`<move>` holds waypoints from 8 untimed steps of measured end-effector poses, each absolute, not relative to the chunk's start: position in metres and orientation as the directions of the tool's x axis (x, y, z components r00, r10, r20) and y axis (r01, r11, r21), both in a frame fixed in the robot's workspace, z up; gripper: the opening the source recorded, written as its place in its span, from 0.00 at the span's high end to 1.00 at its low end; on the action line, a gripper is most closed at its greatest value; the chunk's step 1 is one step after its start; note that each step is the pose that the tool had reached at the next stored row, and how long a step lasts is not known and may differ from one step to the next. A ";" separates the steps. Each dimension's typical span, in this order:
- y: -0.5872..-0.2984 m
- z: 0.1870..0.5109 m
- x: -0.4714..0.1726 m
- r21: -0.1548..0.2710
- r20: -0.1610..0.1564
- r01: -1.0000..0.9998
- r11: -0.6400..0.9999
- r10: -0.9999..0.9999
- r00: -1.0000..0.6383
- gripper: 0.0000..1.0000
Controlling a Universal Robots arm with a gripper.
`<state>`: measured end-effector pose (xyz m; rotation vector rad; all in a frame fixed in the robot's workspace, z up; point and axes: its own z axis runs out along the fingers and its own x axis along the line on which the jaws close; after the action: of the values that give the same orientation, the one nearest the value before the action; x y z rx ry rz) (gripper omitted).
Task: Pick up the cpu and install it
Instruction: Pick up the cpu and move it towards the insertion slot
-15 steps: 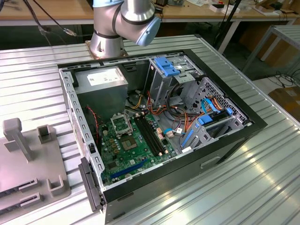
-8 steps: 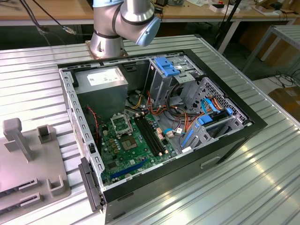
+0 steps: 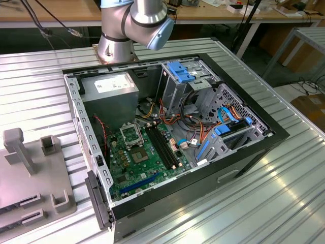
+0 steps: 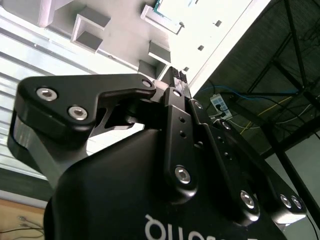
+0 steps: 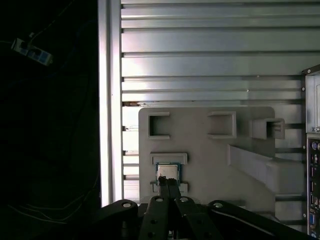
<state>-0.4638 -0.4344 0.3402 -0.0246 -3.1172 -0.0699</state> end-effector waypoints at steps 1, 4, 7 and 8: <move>-0.434 0.340 -0.464 0.045 0.024 0.016 0.999 0.015 -1.000 0.89; -0.434 0.340 -0.464 0.045 0.024 0.016 0.999 0.015 -1.000 0.89; -0.434 0.340 -0.464 0.045 0.024 0.016 0.999 0.015 -1.000 0.83; -0.434 0.340 -0.464 0.045 0.024 0.016 0.999 0.015 -1.000 0.83</move>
<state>-0.4643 -0.4343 0.3402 -0.0246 -3.1173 -0.0699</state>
